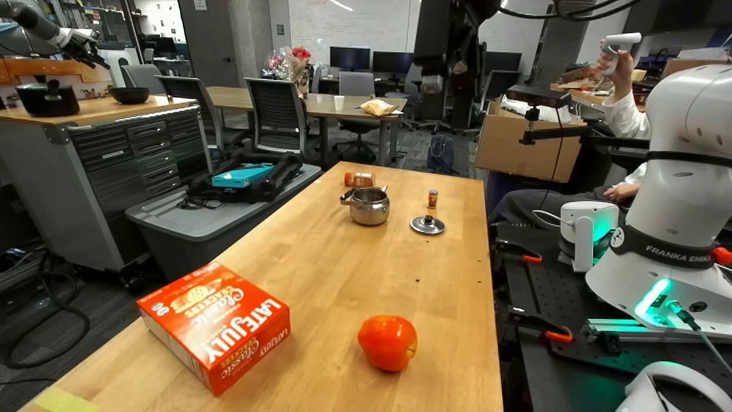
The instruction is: Put the lid on the kettle
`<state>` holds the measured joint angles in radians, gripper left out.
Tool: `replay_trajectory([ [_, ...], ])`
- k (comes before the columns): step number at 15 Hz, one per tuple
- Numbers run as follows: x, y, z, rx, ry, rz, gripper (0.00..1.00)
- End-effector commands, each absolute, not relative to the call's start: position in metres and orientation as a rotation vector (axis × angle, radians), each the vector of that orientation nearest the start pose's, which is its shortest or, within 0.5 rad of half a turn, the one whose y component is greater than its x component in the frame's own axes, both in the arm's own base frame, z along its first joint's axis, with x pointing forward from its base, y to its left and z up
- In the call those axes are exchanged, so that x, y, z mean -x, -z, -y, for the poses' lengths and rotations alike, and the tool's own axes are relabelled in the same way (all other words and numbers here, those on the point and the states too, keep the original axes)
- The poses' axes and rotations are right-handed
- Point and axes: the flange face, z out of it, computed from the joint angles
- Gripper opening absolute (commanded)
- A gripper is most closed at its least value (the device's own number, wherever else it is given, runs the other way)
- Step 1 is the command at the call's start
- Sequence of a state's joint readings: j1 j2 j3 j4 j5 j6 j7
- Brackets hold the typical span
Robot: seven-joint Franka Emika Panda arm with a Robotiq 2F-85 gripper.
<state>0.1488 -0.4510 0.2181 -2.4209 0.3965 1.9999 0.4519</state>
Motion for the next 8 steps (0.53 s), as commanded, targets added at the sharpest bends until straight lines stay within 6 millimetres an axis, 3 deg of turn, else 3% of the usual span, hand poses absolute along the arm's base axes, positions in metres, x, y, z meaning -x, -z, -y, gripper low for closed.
replay_trajectory([
  [1,-0.389,-0.479,-0.158,2.847,-0.053,-0.418,1.00],
  [8,-0.407,-0.471,-0.110,2.843,0.014,-0.566,1.00],
])
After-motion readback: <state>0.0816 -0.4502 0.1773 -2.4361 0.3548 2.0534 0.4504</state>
